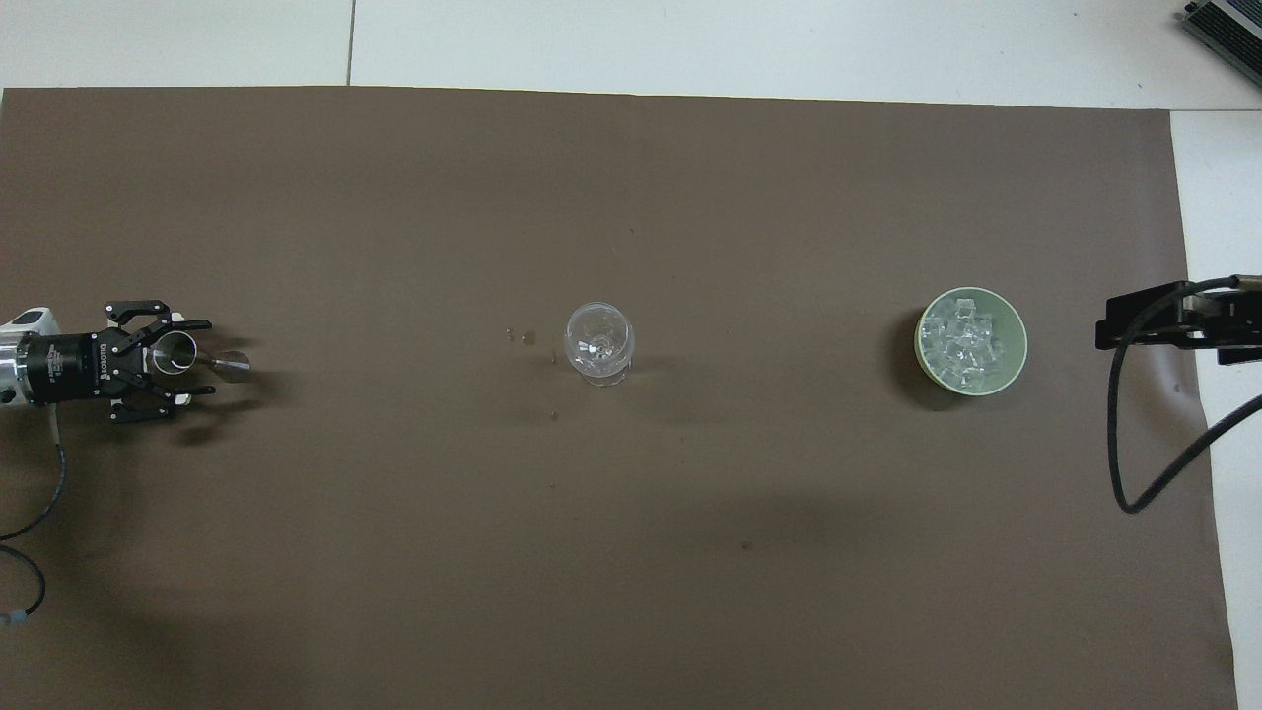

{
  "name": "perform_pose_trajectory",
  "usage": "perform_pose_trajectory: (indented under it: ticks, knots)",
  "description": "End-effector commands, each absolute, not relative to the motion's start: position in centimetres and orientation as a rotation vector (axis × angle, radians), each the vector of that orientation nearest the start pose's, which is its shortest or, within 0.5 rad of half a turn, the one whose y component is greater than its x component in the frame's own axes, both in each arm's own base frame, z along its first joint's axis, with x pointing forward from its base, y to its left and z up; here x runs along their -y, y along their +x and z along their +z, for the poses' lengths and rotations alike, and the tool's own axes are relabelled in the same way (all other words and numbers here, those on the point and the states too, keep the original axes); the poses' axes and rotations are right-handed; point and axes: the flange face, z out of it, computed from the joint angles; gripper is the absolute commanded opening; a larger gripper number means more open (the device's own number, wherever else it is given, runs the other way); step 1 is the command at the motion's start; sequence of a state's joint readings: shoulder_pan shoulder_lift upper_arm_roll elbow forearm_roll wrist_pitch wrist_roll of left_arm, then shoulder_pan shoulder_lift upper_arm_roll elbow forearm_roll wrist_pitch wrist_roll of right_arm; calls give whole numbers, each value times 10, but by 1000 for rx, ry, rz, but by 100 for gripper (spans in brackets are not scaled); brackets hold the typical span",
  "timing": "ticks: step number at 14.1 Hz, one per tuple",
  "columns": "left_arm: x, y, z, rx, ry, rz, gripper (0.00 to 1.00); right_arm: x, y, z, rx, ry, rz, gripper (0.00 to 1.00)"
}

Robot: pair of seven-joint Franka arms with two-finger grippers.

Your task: Pour wine and add ice with both arms

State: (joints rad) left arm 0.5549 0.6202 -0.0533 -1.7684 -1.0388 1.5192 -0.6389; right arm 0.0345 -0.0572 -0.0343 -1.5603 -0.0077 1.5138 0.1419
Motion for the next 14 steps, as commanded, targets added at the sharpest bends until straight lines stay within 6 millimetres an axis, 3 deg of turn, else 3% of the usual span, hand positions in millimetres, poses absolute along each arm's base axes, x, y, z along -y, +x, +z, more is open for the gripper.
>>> perform_pose_trajectory:
  ticks: [1,4,11,14]
  knots:
    - [-200,560,216,-1417,1382,-963,77,1,523,656,-195,-3120,-8,100]
    - [-200,559,216,-1413,1383,-960,73,1,523,656,-195,-3120,-8,100]
    - [-201,559,216,-1395,1395,-944,50,1,523,656,-195,-3120,-10,100]
    - [-202,558,215,-1396,1393,-946,47,1,523,656,-195,-3120,-8,100]
